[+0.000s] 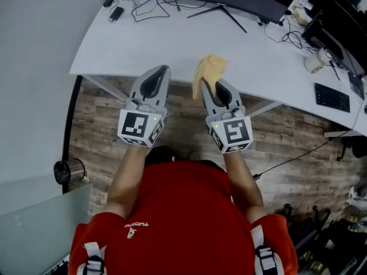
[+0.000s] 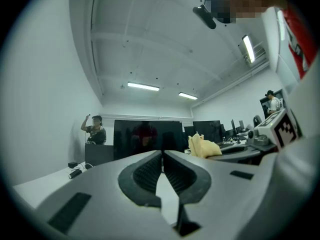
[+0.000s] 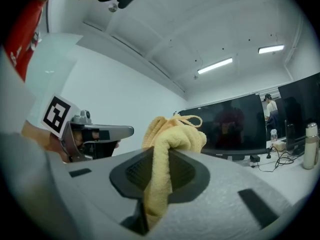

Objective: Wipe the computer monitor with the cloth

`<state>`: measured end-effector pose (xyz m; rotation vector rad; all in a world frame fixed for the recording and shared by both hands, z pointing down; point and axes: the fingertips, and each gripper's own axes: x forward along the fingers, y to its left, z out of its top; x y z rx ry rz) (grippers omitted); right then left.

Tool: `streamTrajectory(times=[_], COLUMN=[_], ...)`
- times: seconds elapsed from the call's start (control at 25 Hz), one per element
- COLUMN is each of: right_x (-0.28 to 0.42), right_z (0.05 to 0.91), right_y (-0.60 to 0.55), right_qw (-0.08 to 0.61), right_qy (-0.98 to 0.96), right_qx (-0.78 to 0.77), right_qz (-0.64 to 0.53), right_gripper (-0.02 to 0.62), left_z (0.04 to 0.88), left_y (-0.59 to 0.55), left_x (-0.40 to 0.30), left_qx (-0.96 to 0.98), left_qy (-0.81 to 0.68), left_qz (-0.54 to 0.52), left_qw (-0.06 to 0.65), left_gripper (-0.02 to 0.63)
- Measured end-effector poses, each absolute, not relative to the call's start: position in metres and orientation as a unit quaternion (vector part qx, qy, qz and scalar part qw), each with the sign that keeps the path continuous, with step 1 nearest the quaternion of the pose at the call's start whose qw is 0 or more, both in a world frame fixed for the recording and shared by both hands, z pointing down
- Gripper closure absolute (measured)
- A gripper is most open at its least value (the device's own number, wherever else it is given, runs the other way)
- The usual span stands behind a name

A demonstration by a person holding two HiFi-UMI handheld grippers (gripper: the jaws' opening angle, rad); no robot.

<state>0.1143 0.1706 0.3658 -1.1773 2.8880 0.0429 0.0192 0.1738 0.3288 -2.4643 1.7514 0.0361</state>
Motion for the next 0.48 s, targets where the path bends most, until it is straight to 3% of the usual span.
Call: streamTrajectory(times=[0.48], right_x=[0.073], right_z=[0.367], right_y=[0.101], right_qw=[-0.005], right_qy=[0.932], right_qx=[-0.360], right_qz=[0.045], right_gripper=[0.531], left_z=[0.330], left_y=[0.104], left_x=[-0.016], left_qx=[-0.806], left_qy=[0.587], left_qz=[0.020], left_qw=[0.069], left_gripper=[0.591])
